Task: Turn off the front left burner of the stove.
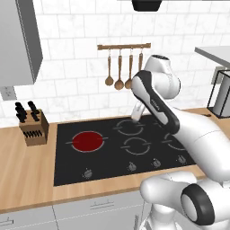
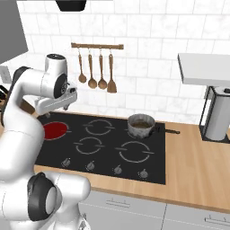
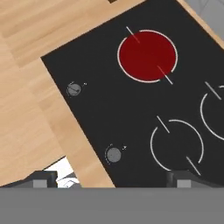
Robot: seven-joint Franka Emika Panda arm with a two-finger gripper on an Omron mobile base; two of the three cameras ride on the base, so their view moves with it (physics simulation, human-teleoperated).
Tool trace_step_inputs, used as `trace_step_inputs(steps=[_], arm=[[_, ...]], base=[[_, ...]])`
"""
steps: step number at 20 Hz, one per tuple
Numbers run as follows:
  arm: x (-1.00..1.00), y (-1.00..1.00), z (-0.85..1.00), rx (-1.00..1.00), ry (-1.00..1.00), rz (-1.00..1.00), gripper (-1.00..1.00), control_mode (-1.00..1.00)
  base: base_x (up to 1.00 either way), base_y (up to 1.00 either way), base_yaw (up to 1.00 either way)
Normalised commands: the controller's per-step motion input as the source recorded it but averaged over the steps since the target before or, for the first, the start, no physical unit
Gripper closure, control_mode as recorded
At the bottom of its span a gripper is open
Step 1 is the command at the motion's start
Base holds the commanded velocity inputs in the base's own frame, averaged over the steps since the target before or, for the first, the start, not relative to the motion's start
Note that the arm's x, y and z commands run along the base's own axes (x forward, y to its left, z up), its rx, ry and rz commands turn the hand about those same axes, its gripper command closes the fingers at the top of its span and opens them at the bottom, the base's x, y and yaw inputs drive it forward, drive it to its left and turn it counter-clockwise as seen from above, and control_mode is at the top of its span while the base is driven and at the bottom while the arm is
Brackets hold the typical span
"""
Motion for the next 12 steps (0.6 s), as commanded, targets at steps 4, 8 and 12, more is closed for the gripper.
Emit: trace_step_inputs(steps=[4, 8, 12], arm=[[-0.09, 0.05, -0.26, -0.01, -0.04, 0.25, -1.00, -1.00], [-0.04, 0.12, -0.27, 0.00, -0.01, 0.27, -1.00, -1.00], [0.00, 0.26, -0.14, -0.02, 0.00, 0.27, -1.00, -1.00]], base=[[0.00, 0.00, 0.00], [0.00, 0.00, 0.00], [0.00, 0.00, 0.00]])
